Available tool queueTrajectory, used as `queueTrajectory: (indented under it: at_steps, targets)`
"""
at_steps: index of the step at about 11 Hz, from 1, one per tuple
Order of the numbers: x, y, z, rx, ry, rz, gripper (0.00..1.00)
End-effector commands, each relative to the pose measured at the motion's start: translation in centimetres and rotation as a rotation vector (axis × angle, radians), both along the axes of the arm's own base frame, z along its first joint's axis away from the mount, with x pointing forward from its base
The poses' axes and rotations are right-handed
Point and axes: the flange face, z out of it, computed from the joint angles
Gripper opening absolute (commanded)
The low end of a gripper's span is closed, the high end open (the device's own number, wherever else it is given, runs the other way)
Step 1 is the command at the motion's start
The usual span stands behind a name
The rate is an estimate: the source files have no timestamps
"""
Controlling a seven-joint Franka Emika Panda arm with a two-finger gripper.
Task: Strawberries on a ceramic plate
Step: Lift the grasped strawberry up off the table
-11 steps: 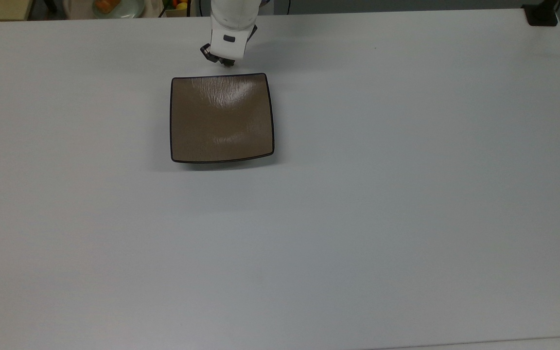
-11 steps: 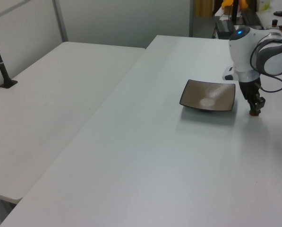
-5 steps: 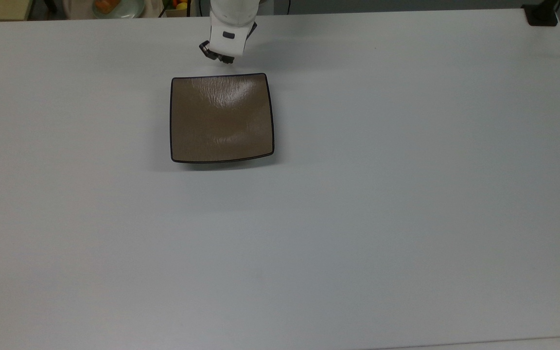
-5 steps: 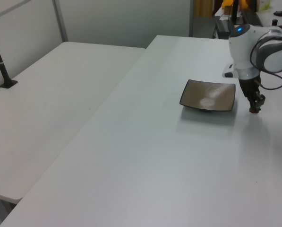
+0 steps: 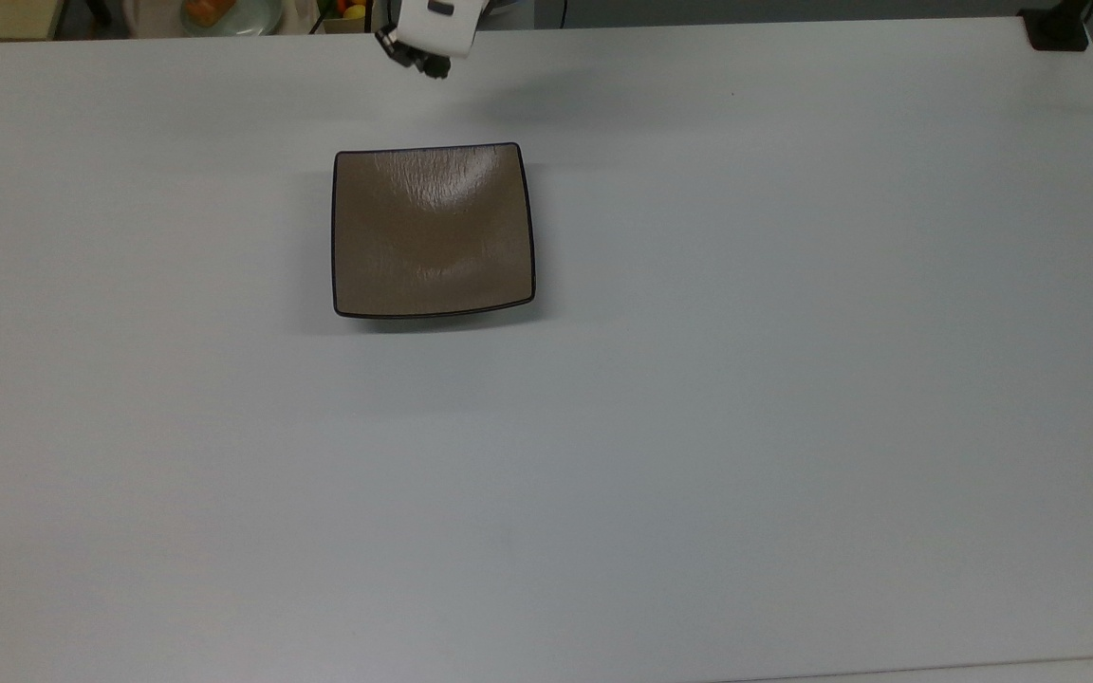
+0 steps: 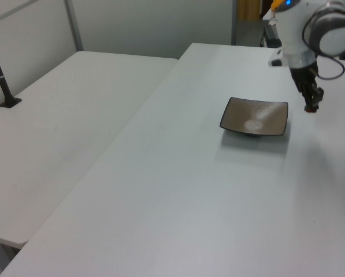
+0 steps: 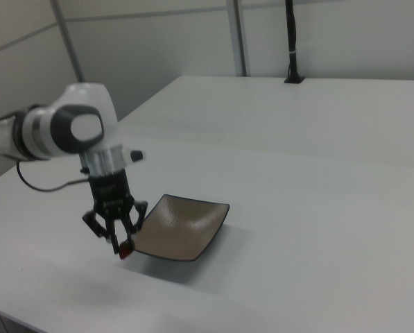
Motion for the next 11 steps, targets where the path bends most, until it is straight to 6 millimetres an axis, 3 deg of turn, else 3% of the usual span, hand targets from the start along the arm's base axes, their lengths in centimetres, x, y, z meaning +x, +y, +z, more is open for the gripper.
queueTrajectory:
  at_steps: [1, 4, 6, 11]
  targets:
    - [1.3, 1.9, 6.3, 0.064, 0.004, -0.038, 0.12]
    - [3.4, 2.3, 12.3, 0.141, 0.019, -0.053, 0.12]
    - [4.9, 1.9, 14.1, 0.176, 0.003, -0.078, 0.12]
    - [9.7, -0.5, 13.0, 0.208, -0.012, -0.12, 0.12]
